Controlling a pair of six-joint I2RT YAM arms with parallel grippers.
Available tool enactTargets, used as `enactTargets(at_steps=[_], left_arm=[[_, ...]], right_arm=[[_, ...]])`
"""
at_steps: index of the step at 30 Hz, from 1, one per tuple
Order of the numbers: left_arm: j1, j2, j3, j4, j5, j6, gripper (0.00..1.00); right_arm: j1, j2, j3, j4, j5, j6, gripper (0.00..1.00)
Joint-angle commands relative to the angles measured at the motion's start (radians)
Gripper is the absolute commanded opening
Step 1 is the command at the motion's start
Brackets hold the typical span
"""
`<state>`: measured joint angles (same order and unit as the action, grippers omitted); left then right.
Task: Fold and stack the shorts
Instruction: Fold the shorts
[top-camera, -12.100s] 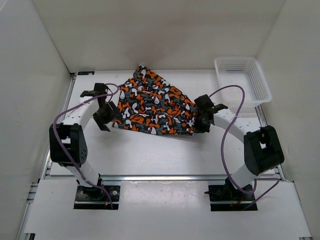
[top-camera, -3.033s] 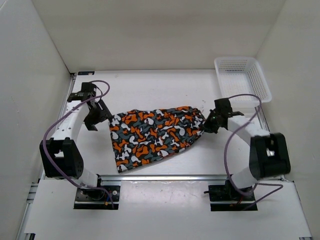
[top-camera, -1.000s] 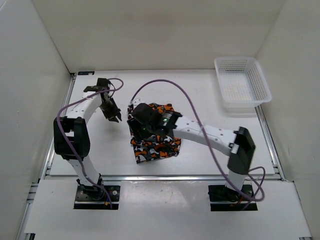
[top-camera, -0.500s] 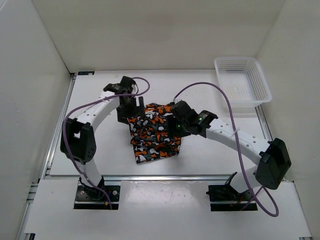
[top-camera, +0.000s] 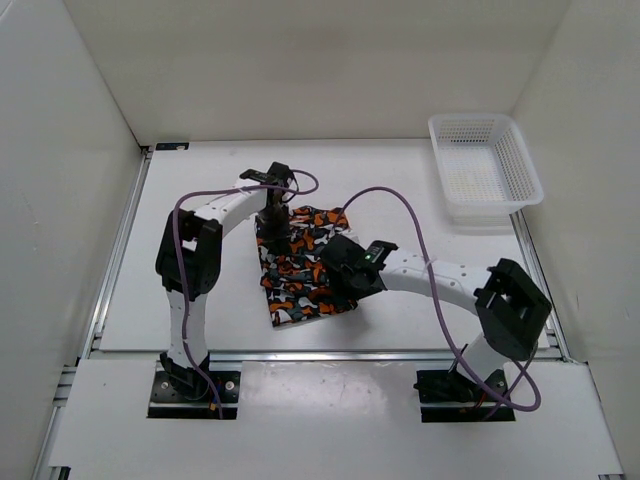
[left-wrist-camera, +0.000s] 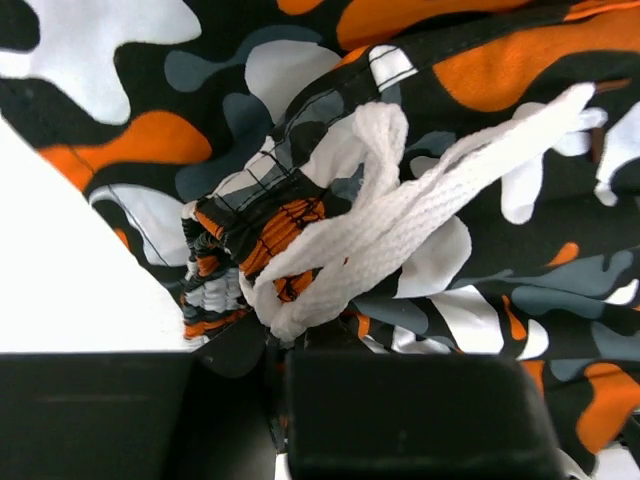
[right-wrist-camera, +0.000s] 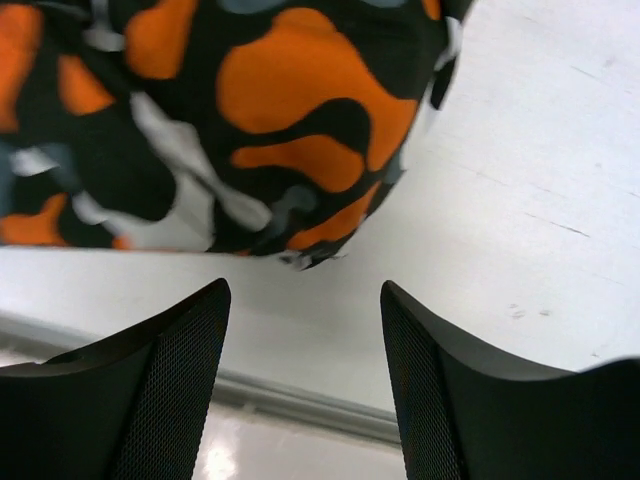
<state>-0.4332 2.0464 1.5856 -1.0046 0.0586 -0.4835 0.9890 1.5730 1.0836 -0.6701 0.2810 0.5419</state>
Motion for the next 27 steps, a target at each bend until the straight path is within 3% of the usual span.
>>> enactTargets(at_steps=[1, 10, 13, 16, 18, 19, 27], left_arm=[[0.001, -0.052, 0.051, 0.003, -0.003, 0.005, 0.1], [0.01, -0.072, 0.07, -0.037, 0.006, 0.005, 0.1], [0.019, -0.092, 0.06, -0.048, 0.006, 0.005, 0.1], [0.019, -0.092, 0.048, -0.048, -0.006, 0.005, 0.1], [0.043, -0.101, 0.037, -0.048, -0.016, 0.016, 0.1], [0.053, -0.101, 0.025, -0.048, -0.016, 0.016, 0.1], [0.099, -0.081, 0.016, -0.048, 0.004, 0.048, 0.1]], right_arm=[[0.011, 0.036, -0.001, 0.072, 0.121, 0.026, 0.67], [0.02, 0.093, -0.051, 0.264, 0.201, 0.164, 0.63], [0.02, 0.119, -0.051, 0.273, 0.247, 0.246, 0.55], [0.02, 0.088, -0.082, 0.231, 0.345, 0.346, 0.21], [0.02, 0.027, -0.105, 0.198, 0.378, 0.381, 0.03], [0.02, 0.004, -0.129, 0.182, 0.418, 0.403, 0.0], [0.02, -0.194, -0.243, 0.078, 0.466, 0.541, 0.0]])
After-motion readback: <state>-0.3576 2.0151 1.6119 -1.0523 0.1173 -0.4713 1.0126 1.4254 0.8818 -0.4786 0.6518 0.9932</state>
